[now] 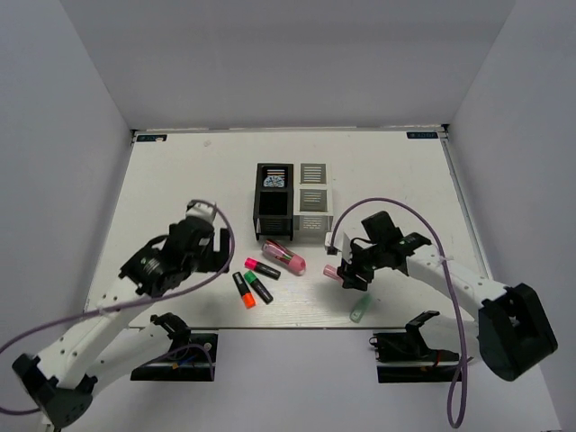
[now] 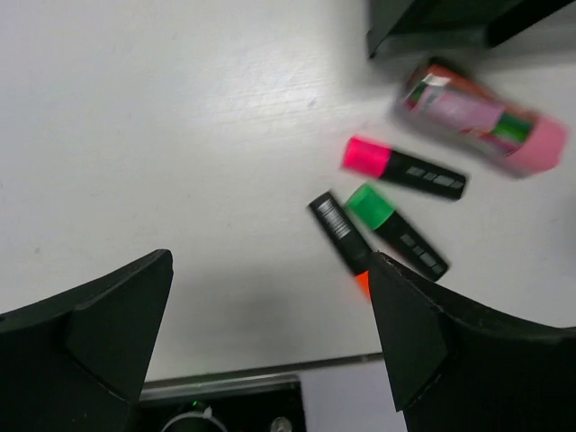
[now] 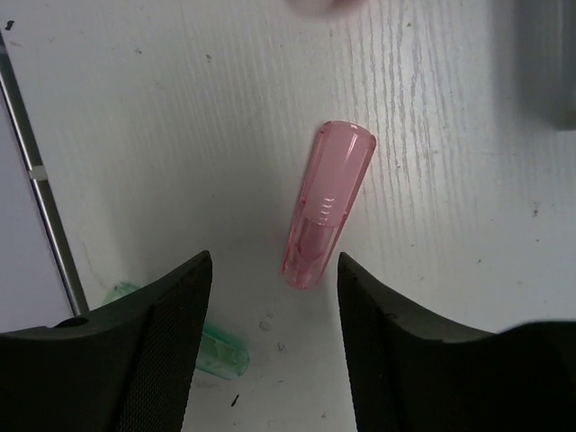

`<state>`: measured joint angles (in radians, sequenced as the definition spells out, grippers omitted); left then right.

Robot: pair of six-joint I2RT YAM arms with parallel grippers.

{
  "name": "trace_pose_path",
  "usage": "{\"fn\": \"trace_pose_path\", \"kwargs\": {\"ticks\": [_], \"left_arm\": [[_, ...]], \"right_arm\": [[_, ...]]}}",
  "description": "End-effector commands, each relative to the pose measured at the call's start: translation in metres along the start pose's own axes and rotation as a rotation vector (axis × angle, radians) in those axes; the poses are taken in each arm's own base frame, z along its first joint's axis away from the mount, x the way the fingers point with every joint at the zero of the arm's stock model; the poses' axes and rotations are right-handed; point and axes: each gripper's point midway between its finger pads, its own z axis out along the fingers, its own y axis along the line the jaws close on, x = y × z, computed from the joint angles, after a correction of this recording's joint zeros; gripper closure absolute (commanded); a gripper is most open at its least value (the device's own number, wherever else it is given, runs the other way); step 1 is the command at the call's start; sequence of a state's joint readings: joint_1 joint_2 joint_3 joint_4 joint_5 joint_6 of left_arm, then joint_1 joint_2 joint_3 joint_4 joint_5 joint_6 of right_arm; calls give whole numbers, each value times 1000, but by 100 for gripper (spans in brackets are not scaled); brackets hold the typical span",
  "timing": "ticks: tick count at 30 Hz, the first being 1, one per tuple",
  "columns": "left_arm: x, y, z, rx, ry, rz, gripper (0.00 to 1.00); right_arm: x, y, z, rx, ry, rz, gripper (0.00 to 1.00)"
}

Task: Sort the stationery into containers
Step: Pick up the stationery from the center of the board.

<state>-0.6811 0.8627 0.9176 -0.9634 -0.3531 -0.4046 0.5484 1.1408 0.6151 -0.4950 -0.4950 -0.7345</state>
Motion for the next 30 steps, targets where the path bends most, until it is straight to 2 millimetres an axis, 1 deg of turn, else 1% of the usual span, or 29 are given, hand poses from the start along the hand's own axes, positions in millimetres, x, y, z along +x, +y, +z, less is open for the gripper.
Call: {"fn": "trace_pose_path", "kwargs": {"ticks": [1,2,3,4,5,6,8,9,11,12,13,14,16,18,19,20,21,22,23,25,26,27,28,30], "left_arm": [[29,19,6,-35,-12,-3,0],[30,22,1,-29,-38,-13,0],[40,25,4,-29,-31,-15,0],[42,25,2,-17,-43,-28,0],[47,25,4,-16,-37,-28,0],[51,25,5,-9,-42,-35,0],[54,26,6,-1,-54,-42,0],[53,24,5,10,-62,-43,0],[53,27,4,8,-83,-52,0],[52,28,3,7,-93,-58,0],[53,29,2,9,-101,-61,0],[54,28,2,13,-101,-64,0],[56,29,3,12,-106,-76,0],[56,28,3,24,-103,-82,0],[55,28,3,23,-107,-87,0],[57,28,4,26,-100,-89,0],[56,29,5,23,-97,-100,0],[57,29,6,25,-92,-106,0],[57,27,6,39,-87,-109,0],[58,26,7,51,-81,-127,0],[57,27,7,48,-81,-130,0],[57,27,8,51,-80,-139,0],[58,26,8,56,-77,-138,0],[57,26,8,57,-77,-140,0]], "right_arm": [[-18,-14,7,21,-15,-6,39],[-23,-16,9,19,-15,4,39],[-21,-15,16,7,2,10,39],[-21,-18,16,12,5,29,39],[-20,-17,21,-1,17,39,38],[-21,-23,23,25,22,40,36],[-26,-26,26,29,20,31,35],[-21,-26,31,24,40,50,35],[-19,-24,37,11,51,50,35],[-13,-21,41,4,68,63,35],[-14,-28,43,31,65,54,33],[-8,-26,47,39,85,50,33],[-1,-33,51,78,108,44,32],[1,-31,53,78,118,32,32],[6,-33,54,90,140,30,34],[10,-30,56,78,153,29,34],[12,-28,57,74,162,26,37],[18,-27,58,73,181,15,44],[24,-24,57,69,203,15,46],[31,-20,56,58,229,6,59],[38,-13,54,37,254,4,63],[40,-11,53,27,265,-14,67],[43,-8,51,21,273,-28,74],[54,4,47,-30,313,-31,82]]}}
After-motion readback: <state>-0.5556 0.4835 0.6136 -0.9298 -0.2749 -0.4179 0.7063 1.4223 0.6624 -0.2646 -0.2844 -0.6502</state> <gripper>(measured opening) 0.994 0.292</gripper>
